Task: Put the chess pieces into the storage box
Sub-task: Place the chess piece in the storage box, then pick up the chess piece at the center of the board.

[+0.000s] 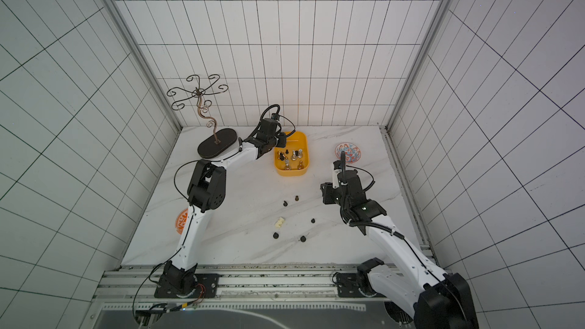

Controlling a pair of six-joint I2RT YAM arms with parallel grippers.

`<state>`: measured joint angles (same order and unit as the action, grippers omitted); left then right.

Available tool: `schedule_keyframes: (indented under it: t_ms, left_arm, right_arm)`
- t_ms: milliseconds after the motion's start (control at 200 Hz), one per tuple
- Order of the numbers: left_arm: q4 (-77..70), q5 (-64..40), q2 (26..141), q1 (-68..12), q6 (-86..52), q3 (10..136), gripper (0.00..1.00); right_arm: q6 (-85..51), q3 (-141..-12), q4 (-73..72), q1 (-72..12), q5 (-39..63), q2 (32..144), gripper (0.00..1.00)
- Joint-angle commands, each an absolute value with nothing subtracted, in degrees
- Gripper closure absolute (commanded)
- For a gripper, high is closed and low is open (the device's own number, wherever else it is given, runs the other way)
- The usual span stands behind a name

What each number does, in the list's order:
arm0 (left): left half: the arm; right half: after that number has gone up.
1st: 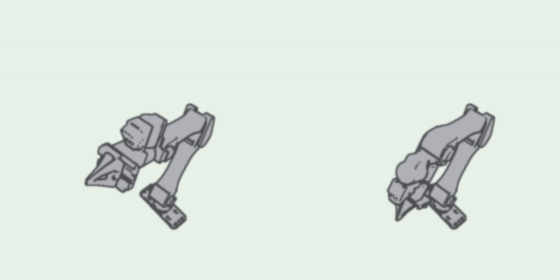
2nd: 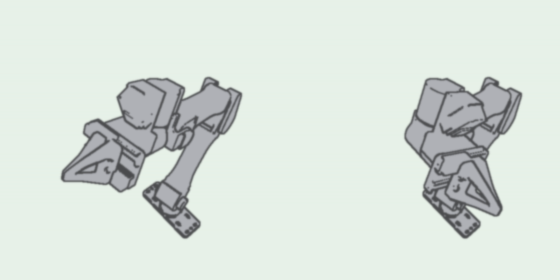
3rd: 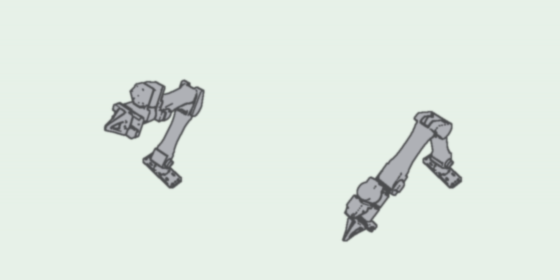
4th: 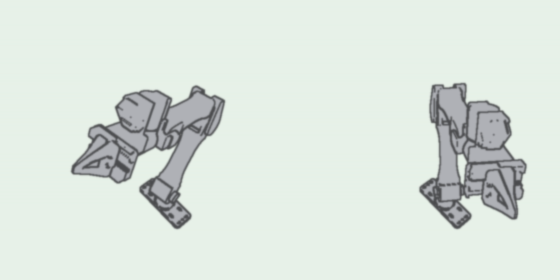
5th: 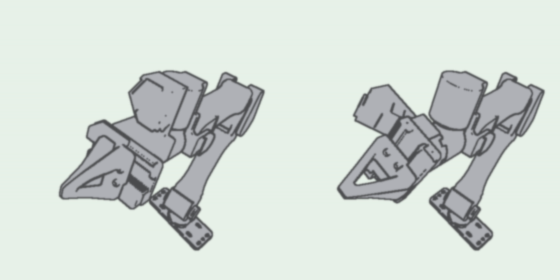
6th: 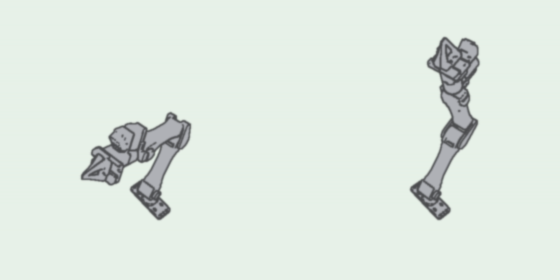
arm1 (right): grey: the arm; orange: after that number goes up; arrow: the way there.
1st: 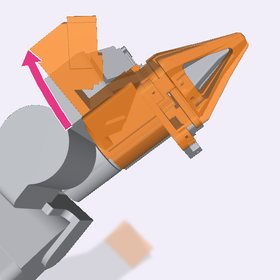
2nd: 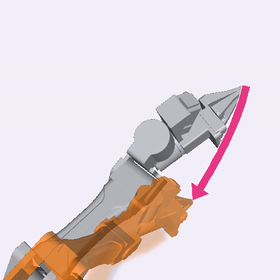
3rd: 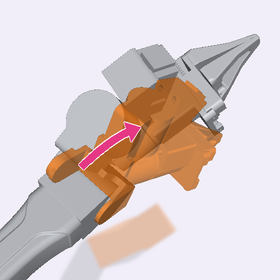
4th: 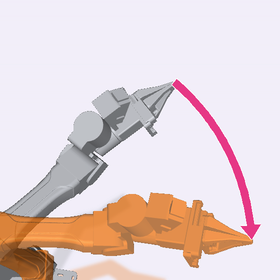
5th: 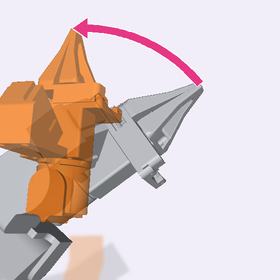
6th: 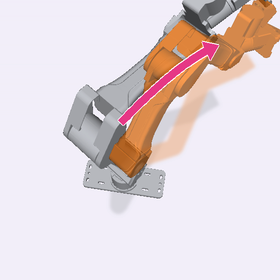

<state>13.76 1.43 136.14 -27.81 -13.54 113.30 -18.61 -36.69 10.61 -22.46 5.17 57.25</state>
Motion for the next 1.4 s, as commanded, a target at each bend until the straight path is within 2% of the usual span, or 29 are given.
schedule_keyframes:
  t_ms: [0,290,620,870,1394]
  left_arm:
    - [10.03,-0.13,127.43,-27.14,-13.44,106.79,0.69]
    - [4.46,-2.78,107.66,-26.02,-13.9,84.4,0.68]
    - [4.14,-2.96,91.81,-25.93,-17.32,65.28,0.68]
    - [4.15,-3.71,85.3,-26.01,-20.73,55.64,0.68]
    - [3.36,-4.4,77.27,-28.28,-25.86,41.51,0.67]
  right_arm:
    - [-18.46,-34.08,11.69,-21.88,6.24,57.54,0.67]
    - [-18.74,-34.02,11.58,-23.68,5.78,59.36,0.68]
    - [-28.62,-32.03,17.4,-34.17,-3.12,62.8,0.69]
    - [-33.62,-30.1,17.41,-39.96,-4.45,65.45,0.69]
    - [-34.19,-29.95,15.41,-42.75,-7.15,72.13,0.69]
